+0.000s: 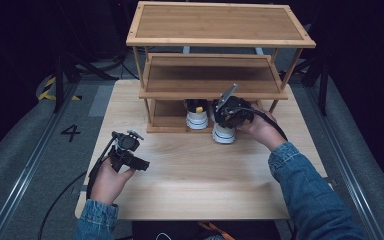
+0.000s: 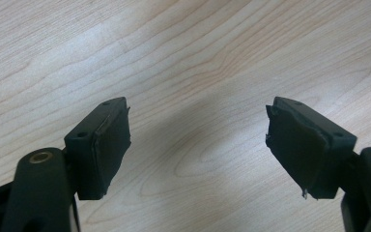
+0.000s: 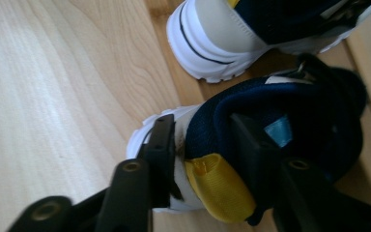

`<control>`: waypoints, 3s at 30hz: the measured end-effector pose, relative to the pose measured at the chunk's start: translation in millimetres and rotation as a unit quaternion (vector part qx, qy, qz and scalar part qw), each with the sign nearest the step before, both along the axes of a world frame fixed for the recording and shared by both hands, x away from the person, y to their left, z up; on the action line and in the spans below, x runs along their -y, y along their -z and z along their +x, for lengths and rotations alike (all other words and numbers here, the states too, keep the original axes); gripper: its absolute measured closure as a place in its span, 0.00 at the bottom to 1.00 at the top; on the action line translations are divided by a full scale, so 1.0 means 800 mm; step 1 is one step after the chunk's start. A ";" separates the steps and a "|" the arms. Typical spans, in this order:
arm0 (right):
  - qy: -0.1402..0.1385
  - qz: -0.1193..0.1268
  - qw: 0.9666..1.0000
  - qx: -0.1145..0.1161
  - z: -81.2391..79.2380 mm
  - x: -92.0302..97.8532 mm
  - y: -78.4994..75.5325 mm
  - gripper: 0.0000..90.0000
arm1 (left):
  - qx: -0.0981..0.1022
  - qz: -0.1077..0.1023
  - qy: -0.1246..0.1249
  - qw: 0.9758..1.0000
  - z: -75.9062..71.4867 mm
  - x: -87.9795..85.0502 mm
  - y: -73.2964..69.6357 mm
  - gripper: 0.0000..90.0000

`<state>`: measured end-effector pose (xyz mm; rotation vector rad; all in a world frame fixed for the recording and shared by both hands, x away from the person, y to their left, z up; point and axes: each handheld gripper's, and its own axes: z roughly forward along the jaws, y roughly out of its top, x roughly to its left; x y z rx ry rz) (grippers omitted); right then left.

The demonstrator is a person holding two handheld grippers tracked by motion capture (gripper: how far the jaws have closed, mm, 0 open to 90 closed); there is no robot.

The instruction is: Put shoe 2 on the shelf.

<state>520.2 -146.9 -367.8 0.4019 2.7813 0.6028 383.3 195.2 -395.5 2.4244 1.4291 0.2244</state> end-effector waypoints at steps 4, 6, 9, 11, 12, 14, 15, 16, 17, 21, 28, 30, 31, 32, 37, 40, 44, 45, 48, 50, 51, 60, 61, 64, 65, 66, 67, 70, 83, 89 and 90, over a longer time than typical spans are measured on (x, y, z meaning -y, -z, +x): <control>0.008 0.003 1.000 0.022 -0.008 0.002 -0.002 0.61 | 0.001 0.002 0.008 1.000 0.005 0.006 0.000 0.26; 0.016 0.015 0.999 0.031 -0.011 0.005 -0.008 0.60 | 0.000 0.001 0.010 1.000 0.007 0.010 -0.001 0.26; 0.025 0.028 0.998 0.044 -0.016 0.010 -0.015 0.60 | 0.001 0.002 0.016 1.000 0.011 0.013 -0.001 0.26; 0.045 0.046 0.997 0.052 -0.025 0.016 -0.023 0.61 | -0.002 0.002 0.018 1.000 0.015 0.017 -0.001 0.26; 0.050 0.050 0.996 0.055 -0.028 0.019 -0.026 0.61 | -0.005 0.003 0.022 1.000 0.019 0.020 0.000 0.26; 0.071 0.068 0.993 0.058 -0.038 0.029 -0.033 0.60 | -0.008 0.006 0.024 1.000 0.023 0.024 0.002 0.24; 0.084 0.082 0.992 0.055 -0.042 0.034 -0.036 0.58 | -0.013 0.012 0.026 1.000 0.026 0.028 0.003 0.23; 0.104 0.086 0.989 0.060 -0.046 0.042 -0.039 0.58 | -0.013 0.018 0.025 0.999 0.028 0.032 0.004 0.20; 0.123 0.096 0.986 0.056 -0.049 0.048 -0.040 0.58 | -0.014 0.018 0.024 0.999 0.030 0.034 0.004 0.17; 0.160 0.110 0.980 0.048 -0.059 0.064 -0.038 0.57 | -0.029 -0.002 0.036 0.999 0.039 0.040 0.001 0.20; 0.188 0.113 0.975 0.040 -0.071 0.070 -0.013 0.57 | -0.018 0.004 0.040 0.999 0.046 0.049 -0.001 0.19; 0.204 0.113 0.972 0.023 -0.071 0.067 0.001 0.56 | -0.021 0.004 0.043 0.999 0.047 0.052 0.000 0.19; 0.209 0.111 0.972 0.013 -0.070 0.064 0.009 0.56 | -0.022 0.004 0.043 0.999 0.047 0.052 0.000 0.20; 0.216 0.109 0.970 0.007 -0.069 0.062 0.014 0.55 | -0.025 0.003 0.040 0.999 0.047 0.053 0.001 0.20; 0.239 0.087 0.967 -0.017 -0.057 0.047 0.039 0.56 | -0.033 0.008 0.044 0.998 0.045 0.049 0.004 0.24; 0.249 0.090 0.964 -0.016 -0.050 0.044 0.044 0.59 | -0.031 0.012 0.040 0.999 0.041 0.043 0.004 0.24; 0.242 0.087 0.966 -0.012 -0.045 0.041 0.047 0.62 | -0.030 0.014 0.032 0.999 0.036 0.036 0.004 0.24; 0.242 0.087 0.966 -0.009 -0.042 0.040 0.048 0.62 | -0.030 0.015 0.030 0.999 0.035 0.034 0.003 0.24; 0.241 0.083 0.967 0.000 -0.037 0.036 0.049 0.62 | -0.032 0.016 0.023 0.999 0.030 0.028 0.004 0.24; 0.239 0.084 0.967 0.005 -0.030 0.035 0.051 0.63 | -0.031 0.017 0.023 0.999 0.027 0.025 0.004 0.24; 0.239 0.084 0.967 0.006 -0.028 0.034 0.051 0.63 | -0.034 0.013 0.013 0.999 0.024 0.023 0.005 0.24; 0.230 0.093 0.968 0.036 -0.014 0.032 0.060 0.62 | -0.035 0.017 0.001 0.999 0.014 0.009 0.007 0.24; 0.230 0.090 0.968 0.044 -0.014 0.032 0.060 0.62 | -0.034 0.016 -0.003 0.999 0.012 0.008 0.008 0.24; 0.232 0.092 0.966 0.061 -0.013 0.030 0.066 0.60 | -0.035 0.017 -0.010 0.999 0.008 0.002 0.009 0.24; 0.232 0.092 0.966 0.061 -0.013 0.030 0.066 0.60 | -0.035 0.017 -0.010 0.999 0.008 0.002 0.009 0.24; 0.233 0.095 0.966 0.066 -0.013 0.029 0.067 0.59 | -0.035 0.019 -0.010 0.999 0.007 0.000 0.008 0.24; 0.233 0.098 0.964 0.080 -0.012 0.028 0.069 0.56 | -0.035 0.019 -0.011 0.999 0.006 -0.001 0.008 0.24; 0.231 0.102 0.964 0.082 -0.010 0.028 0.071 0.56 | -0.036 0.017 -0.014 0.999 0.004 -0.002 0.009 0.24; 0.241 0.093 0.958 0.127 -0.003 0.023 0.079 0.47 | -0.039 0.018 -0.016 0.999 0.004 -0.005 0.011 0.23; 0.240 0.090 0.959 0.119 -0.020 0.023 0.074 0.53 | -0.036 0.015 -0.009 0.999 0.010 0.000 0.009 0.23; 0.232 0.095 0.961 0.120 -0.027 0.024 0.070 0.53 | -0.036 0.013 -0.008 0.999 0.011 0.001 0.009 0.23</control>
